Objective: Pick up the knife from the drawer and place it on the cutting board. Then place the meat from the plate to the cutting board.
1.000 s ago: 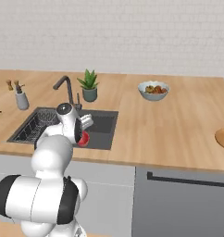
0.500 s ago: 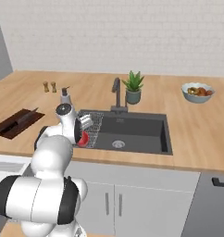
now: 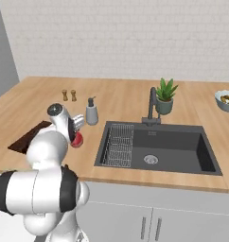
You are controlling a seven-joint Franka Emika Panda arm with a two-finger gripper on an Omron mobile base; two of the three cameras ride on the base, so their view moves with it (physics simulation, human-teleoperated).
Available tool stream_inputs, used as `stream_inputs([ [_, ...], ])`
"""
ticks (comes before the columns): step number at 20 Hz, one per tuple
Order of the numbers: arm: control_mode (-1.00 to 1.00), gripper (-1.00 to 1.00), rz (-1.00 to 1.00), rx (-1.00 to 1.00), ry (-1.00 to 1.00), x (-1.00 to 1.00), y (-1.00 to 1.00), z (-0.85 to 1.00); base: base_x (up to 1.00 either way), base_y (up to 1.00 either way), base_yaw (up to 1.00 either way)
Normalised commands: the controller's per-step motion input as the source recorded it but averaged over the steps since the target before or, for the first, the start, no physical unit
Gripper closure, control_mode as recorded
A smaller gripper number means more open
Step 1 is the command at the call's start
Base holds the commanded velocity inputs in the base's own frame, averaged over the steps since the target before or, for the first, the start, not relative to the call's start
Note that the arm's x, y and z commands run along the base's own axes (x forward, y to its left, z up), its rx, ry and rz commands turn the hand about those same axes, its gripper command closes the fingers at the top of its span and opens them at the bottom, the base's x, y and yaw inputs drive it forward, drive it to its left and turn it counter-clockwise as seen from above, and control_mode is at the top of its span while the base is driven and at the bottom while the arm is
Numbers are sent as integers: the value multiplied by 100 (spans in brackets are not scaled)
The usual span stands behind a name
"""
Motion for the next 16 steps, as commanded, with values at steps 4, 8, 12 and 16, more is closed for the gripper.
stream_inputs([
  [4,-100,100,-2,-3,8,23,100,46,0,0,0],
  [8,-100,100,-1,-7,23,17,100,30,0,0,0],
  [12,-100,100,0,-7,25,4,100,14,0,0,0],
  [16,-100,100,27,-15,9,-19,83,-2,0,0,0],
])
